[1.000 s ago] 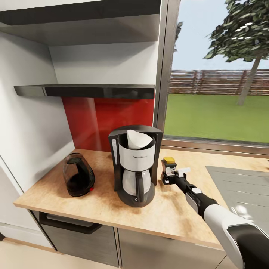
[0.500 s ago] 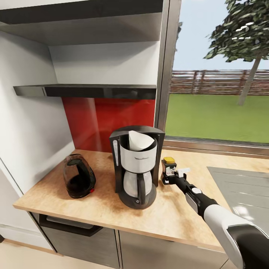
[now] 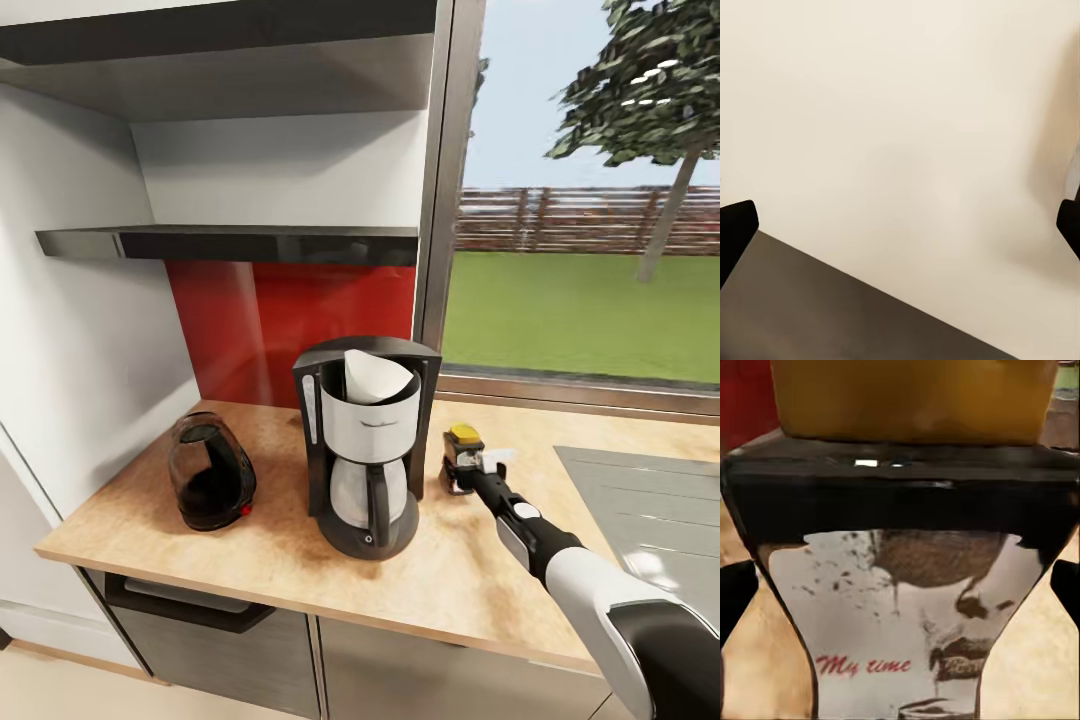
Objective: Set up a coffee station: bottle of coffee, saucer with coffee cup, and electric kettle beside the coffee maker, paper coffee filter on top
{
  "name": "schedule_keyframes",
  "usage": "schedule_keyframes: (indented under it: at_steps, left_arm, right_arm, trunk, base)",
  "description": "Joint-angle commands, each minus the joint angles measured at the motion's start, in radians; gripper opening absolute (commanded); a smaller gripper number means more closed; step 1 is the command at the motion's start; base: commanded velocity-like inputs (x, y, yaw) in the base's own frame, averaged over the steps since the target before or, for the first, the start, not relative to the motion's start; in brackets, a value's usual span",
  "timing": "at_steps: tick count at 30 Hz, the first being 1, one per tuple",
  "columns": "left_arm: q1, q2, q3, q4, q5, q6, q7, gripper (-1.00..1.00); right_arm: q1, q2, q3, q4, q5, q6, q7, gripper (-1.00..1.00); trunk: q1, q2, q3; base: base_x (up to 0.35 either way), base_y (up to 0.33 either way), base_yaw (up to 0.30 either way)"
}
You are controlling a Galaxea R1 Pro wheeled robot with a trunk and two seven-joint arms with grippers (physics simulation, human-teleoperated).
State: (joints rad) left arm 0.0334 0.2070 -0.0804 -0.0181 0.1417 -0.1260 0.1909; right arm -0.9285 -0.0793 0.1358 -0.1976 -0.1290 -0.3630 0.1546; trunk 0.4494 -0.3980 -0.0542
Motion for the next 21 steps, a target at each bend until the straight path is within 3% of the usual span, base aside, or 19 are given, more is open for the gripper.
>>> schedule_keyframes:
  at_steps: [1, 21]
  left_arm:
    - [0.0, 0.0, -0.009, -0.002, 0.01, -0.001, 0.002, 1.0]
    - [0.0, 0.0, -0.009, -0.002, 0.01, -0.001, 0.002, 1.0]
  right_arm:
    - [-0.001, -0.001, 0.007, 0.001, -0.011, -0.003, -0.001, 1.0]
    - [-0.001, 0.004, 0.007, 0.001, -0.011, -0.004, -0.008, 1.0]
  trunk:
    - [0.001, -0.002, -0.002]
    - [0.001, -0.002, -0.002]
  base:
    - [0.0, 0.0, 0.0]
    - [0.0, 0.0, 0.0]
